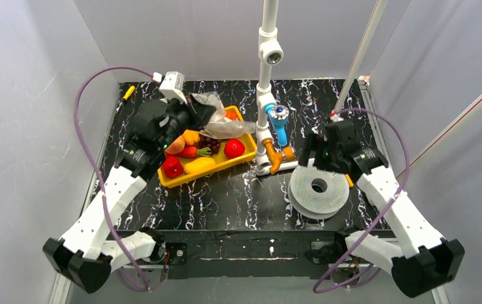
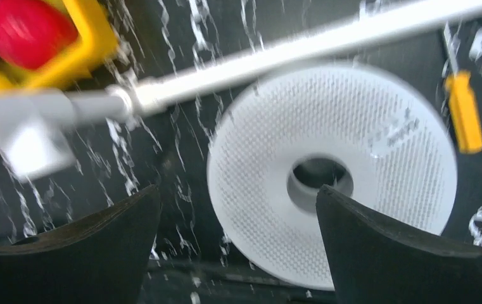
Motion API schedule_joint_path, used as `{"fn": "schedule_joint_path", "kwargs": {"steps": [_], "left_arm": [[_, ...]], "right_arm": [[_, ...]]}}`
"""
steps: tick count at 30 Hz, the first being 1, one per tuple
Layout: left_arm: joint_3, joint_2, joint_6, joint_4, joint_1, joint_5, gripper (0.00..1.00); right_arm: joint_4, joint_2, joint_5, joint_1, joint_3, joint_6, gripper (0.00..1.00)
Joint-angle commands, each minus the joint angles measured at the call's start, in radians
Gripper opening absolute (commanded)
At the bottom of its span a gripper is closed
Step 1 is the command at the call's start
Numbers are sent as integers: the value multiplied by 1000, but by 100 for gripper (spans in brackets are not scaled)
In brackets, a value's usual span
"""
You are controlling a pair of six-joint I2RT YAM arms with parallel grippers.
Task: Place the food in the zip-top bag and seal the zipper
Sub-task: Open the zipper of the food storage bag at the center of the board.
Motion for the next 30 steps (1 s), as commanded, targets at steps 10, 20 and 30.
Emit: {"fn": "schedule_joint_path", "kwargs": {"steps": [10, 20, 30], "left_arm": [[-386, -407, 291, 58, -1, 379, 0], [-433, -496, 375, -13, -1, 640, 0], [-483, -541, 420, 15, -1, 653, 0]], "right_arm": [[180, -488, -445, 175, -403, 43, 86], [427, -694, -236, 617, -510, 30, 85], [561, -392, 214, 1036, -296, -73, 86]]}}
